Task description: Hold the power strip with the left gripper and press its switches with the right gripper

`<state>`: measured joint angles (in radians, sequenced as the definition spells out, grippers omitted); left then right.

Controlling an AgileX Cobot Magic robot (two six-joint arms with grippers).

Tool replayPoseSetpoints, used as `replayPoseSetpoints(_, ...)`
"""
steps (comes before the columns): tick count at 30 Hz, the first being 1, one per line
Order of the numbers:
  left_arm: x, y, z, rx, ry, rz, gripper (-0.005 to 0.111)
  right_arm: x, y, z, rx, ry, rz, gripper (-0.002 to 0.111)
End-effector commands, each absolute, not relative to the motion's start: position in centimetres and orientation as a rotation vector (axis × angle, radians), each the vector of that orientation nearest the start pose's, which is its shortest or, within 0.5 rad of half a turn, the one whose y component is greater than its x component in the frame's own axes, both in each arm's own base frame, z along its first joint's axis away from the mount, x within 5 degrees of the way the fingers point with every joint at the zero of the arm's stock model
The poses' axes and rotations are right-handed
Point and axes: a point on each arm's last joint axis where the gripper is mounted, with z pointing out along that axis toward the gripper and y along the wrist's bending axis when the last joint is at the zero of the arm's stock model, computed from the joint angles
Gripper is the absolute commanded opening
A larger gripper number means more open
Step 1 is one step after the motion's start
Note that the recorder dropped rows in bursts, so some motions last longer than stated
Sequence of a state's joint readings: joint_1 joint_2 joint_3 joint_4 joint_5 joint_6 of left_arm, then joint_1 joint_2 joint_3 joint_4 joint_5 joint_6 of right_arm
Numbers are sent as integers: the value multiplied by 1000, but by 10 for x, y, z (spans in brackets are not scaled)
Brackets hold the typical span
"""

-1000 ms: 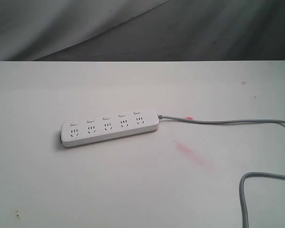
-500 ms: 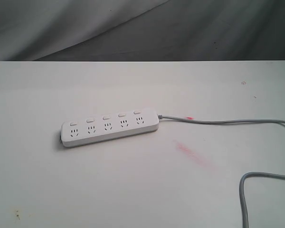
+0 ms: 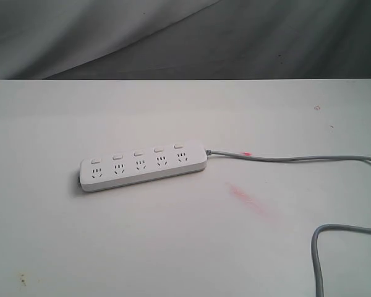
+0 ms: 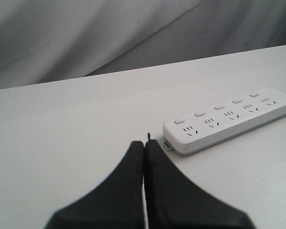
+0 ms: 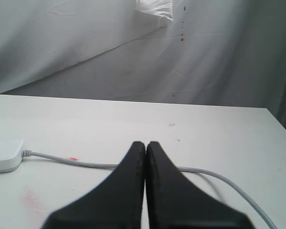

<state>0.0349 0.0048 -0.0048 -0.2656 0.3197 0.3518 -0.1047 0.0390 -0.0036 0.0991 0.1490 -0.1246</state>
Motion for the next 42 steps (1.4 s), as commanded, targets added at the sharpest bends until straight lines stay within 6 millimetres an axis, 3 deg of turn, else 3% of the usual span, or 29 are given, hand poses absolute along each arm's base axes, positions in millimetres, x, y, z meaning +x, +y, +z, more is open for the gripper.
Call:
replayPoseSetpoints(1,54,-7,187,79,1771,-26,1,59,-5,199,50,1656,-104,0)
replayPoseSetpoints(6,56,-7,203,-234,1591,-330,1,59,-5,199,52,1656,-102,0)
replayPoseSetpoints(10,56,-5,205,-239,1566,-309,1,59,-5,199,52,1656,-102,0)
replayPoseSetpoints(19,56,-7,206,-391,1533,-497,0,59,-5,199,50,1656,-104,0)
replayPoseSetpoints(22,51,-17,226,-269,1566,-543,0,59,-5,199,50,1656,-104,0)
replayPoseSetpoints(26,46,-36,273,83,1689,-512,0,59,-5,199,52,1656,-102,0)
replayPoseSetpoints(27,54,-39,288,185,1779,-480,0,59,-5,199,52,1656,-102,0)
replayPoseSetpoints(30,79,-35,308,332,1922,-343,0,59,-5,199,52,1656,-102,0)
replayPoseSetpoints(33,131,-29,333,469,2004,-199,0,59,-5,199,52,1656,-102,0)
replayPoseSetpoints(35,158,-30,329,652,2035,-155,0,59,-5,199,52,1656,-102,0)
replayPoseSetpoints(37,182,-30,311,781,2083,-132,0,59,-5,199,50,1656,-104,0)
replayPoseSetpoints(42,211,-26,280,1050,2110,-45,0,59,-5,199,50,1656,-104,0)
